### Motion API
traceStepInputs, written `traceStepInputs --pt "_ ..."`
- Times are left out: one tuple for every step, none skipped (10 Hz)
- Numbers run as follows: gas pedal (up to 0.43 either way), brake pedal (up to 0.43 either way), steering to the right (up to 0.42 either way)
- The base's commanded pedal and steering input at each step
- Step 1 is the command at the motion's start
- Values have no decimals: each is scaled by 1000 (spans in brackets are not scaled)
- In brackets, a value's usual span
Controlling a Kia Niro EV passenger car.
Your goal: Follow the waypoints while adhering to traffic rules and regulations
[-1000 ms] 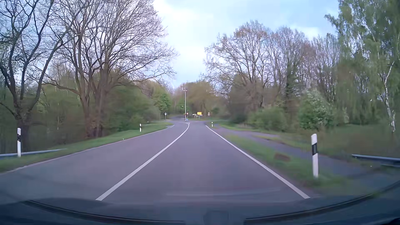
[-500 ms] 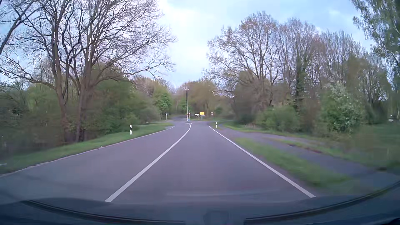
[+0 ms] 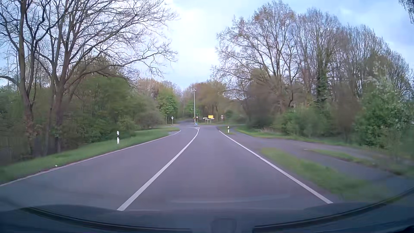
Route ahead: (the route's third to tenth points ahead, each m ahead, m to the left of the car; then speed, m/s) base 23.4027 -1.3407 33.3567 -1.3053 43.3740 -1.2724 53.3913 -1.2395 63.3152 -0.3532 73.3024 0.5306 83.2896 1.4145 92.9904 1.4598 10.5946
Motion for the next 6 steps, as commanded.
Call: traceStepInputs --pt "79 0 -4" --pt "79 0 -4" --pt "79 0 -4" --pt "79 0 -3" --pt "79 0 -2" --pt "79 0 0"
